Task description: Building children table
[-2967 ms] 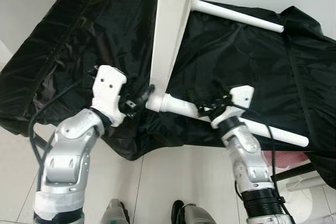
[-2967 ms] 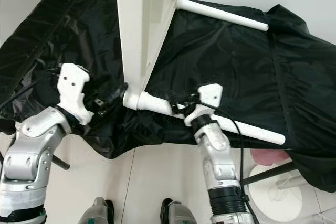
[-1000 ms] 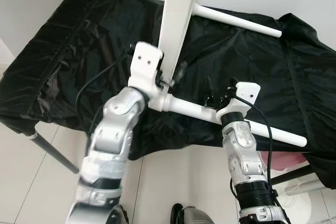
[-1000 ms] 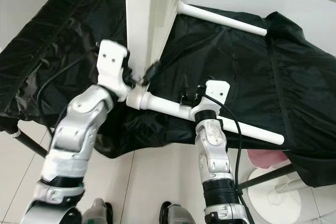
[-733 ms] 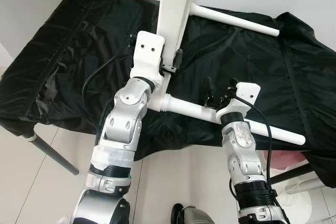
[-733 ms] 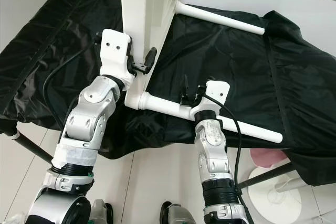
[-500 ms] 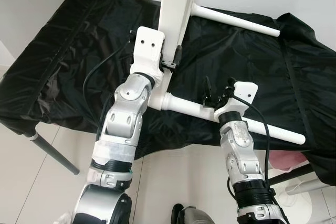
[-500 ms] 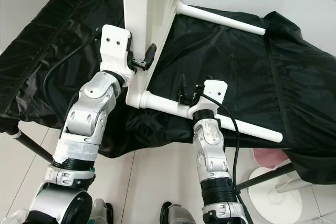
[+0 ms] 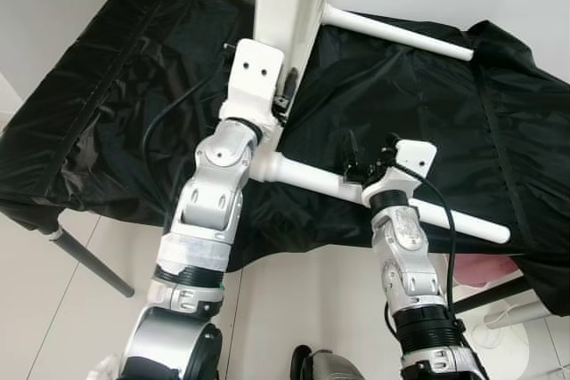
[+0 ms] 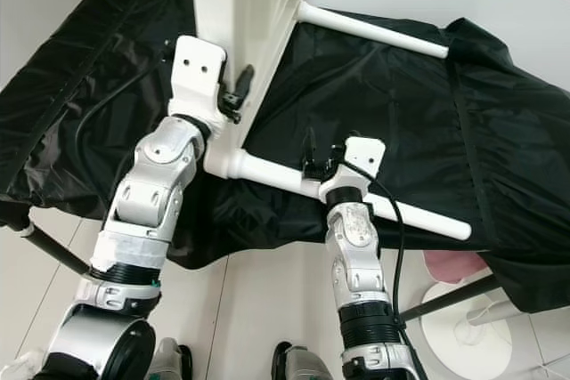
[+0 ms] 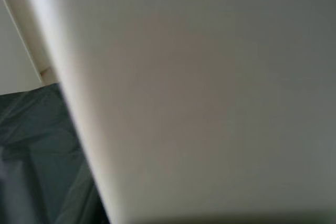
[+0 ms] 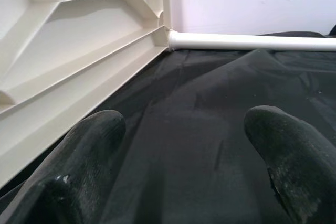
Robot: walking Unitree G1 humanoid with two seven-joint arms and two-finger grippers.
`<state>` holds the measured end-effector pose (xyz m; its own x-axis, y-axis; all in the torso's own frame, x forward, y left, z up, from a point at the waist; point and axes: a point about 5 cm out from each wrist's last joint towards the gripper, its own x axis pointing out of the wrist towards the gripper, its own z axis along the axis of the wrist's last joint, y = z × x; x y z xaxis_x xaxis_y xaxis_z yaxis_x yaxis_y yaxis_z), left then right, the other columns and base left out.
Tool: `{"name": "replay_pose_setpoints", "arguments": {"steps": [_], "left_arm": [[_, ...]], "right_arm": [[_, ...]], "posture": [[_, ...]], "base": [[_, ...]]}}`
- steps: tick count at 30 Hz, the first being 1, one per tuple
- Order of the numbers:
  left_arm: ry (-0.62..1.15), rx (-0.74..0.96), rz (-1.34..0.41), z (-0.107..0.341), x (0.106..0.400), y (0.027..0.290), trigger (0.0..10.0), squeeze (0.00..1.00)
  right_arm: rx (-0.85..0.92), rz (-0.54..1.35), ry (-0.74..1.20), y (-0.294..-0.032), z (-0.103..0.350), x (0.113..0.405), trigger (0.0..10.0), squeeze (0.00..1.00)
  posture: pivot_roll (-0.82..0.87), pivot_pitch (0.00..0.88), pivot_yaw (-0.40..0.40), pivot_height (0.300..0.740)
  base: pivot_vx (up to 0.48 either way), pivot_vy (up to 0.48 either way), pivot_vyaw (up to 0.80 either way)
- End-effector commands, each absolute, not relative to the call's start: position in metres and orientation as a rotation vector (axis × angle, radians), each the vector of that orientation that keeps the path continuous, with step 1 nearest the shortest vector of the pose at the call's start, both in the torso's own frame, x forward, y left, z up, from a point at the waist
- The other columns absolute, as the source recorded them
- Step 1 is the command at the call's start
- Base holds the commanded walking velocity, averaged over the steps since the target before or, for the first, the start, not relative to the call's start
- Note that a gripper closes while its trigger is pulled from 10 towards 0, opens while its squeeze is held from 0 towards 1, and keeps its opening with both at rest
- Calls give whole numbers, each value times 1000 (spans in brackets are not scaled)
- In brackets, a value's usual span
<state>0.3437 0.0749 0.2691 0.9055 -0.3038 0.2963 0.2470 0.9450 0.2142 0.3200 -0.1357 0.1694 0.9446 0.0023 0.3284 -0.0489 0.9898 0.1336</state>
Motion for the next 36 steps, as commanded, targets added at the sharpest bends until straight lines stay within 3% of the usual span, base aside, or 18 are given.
{"name": "replay_pose_setpoints", "arguments": {"steps": [1,8,18,30,31,32,33,34,35,36], "left_arm": [[-391,166,-25,278,339,100,0,0],[-395,203,25,276,334,115,0,0],[-376,266,249,276,311,174,0,0],[-360,335,278,270,288,199,0,0],[-372,363,234,270,288,200,7765,0],[-372,363,234,270,288,200,7765,0],[-378,396,194,269,290,200,10000,0],[-397,394,135,270,290,201,10000,0],[-409,388,96,271,290,201,10000,278],[-409,388,96,271,290,201,10000,278]], "right_arm": [[139,15,-330,-137,166,319,10000,0],[140,15,-326,-137,165,319,10000,0],[136,41,-320,-136,167,325,10000,0],[131,89,-313,-130,169,331,10000,0],[132,93,-311,-129,168,331,10000,0],[132,93,-311,-129,168,331,10000,0],[132,99,-309,-128,168,332,10000,0],[132,108,-307,-127,168,332,10000,0],[132,115,-306,-126,167,333,10000,0],[132,115,-306,-126,167,333,10000,0]], "posture": [[63,138,-39,740],[69,143,-43,740],[101,160,-86,740],[128,163,-121,740],[137,165,-135,740],[137,165,-135,740],[138,165,-135,740],[141,165,-137,740],[143,165,-136,740],[143,165,-136,740]], "base": [[0,0,0],[0,0,0],[0,0,0],[0,0,0],[0,0,0],[0,0,0],[0,0,0],[0,0,0],[0,0,0],[0,0,0]]}}
